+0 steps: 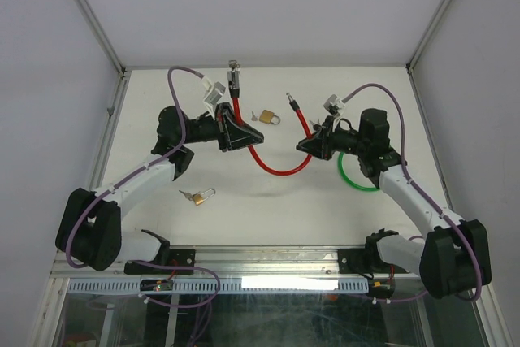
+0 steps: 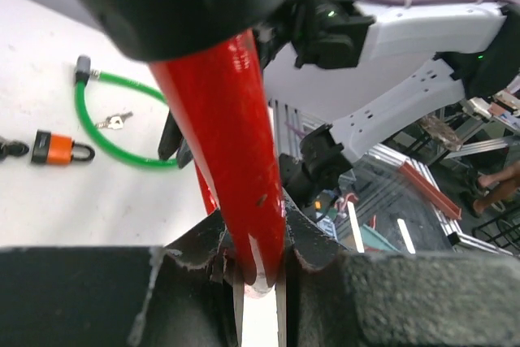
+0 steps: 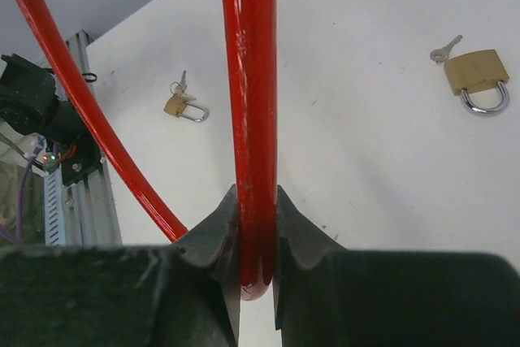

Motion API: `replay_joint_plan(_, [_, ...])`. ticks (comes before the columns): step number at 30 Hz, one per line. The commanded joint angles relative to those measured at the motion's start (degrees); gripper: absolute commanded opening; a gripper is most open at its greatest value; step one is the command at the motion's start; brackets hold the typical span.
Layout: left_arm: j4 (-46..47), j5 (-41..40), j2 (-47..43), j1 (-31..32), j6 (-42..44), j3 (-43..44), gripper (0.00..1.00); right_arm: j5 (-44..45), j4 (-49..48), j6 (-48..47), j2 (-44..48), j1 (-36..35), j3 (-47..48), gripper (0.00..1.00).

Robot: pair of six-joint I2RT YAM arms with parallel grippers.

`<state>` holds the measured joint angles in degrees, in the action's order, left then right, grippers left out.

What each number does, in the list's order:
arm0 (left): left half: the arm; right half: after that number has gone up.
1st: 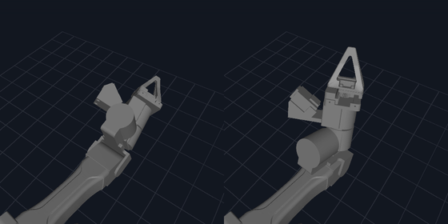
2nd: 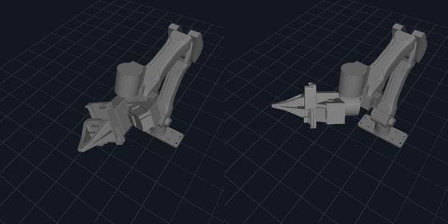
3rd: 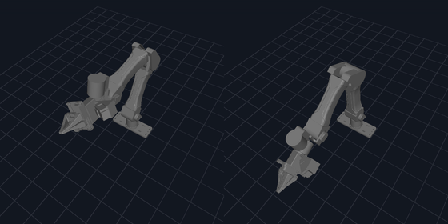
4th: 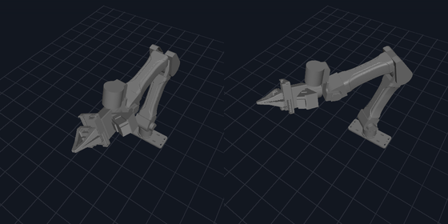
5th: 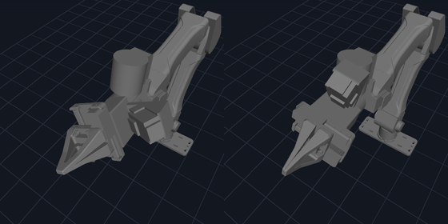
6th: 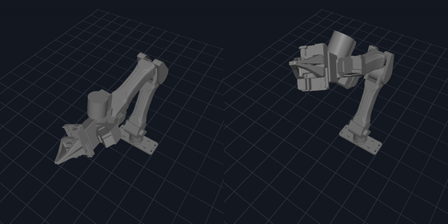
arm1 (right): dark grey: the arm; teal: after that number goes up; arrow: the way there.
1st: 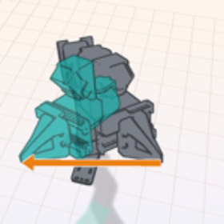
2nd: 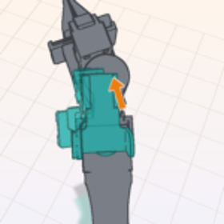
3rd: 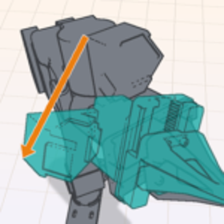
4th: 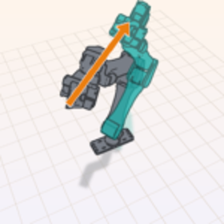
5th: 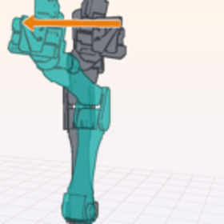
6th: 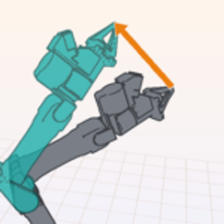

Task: Lock with the key
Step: Lock the lock.

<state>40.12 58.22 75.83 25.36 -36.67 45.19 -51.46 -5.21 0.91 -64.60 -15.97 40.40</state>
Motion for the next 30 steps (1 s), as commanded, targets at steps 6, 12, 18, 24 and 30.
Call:
replay_joint_plan(6, [35.8,-5.8,-2.6,-2.6,-21.5,-2.7,0.08,-5.4,-19.6,14.8,-2.6,0.8,-5.4,0.0])
replay_joint_plan(12, [51.8,-10.8,1.4,-2.8,-34.0,-2.2,0.08,-5.3,-37.2,31.9,-7.3,1.2,-9.6,0.0])
replay_joint_plan(18, [57.9,-14.3,3.6,-2.8,-37.0,1.1,0.13,-4.2,-47.5,46.1,-13.4,1.1,-9.7,0.0])
replay_joint_plan(24, [58.6,-18.4,3.6,-2.8,-34.1,4.9,0.18,-3.4,-53.0,56.3,-21.5,1.1,-8.0,0.0])
replay_joint_plan(30, [59.3,-20.7,4.1,-2.7,-32.4,7.7,0.16,-3.6,-54.3,57.8,-23.9,1.7,-7.8,0.0])
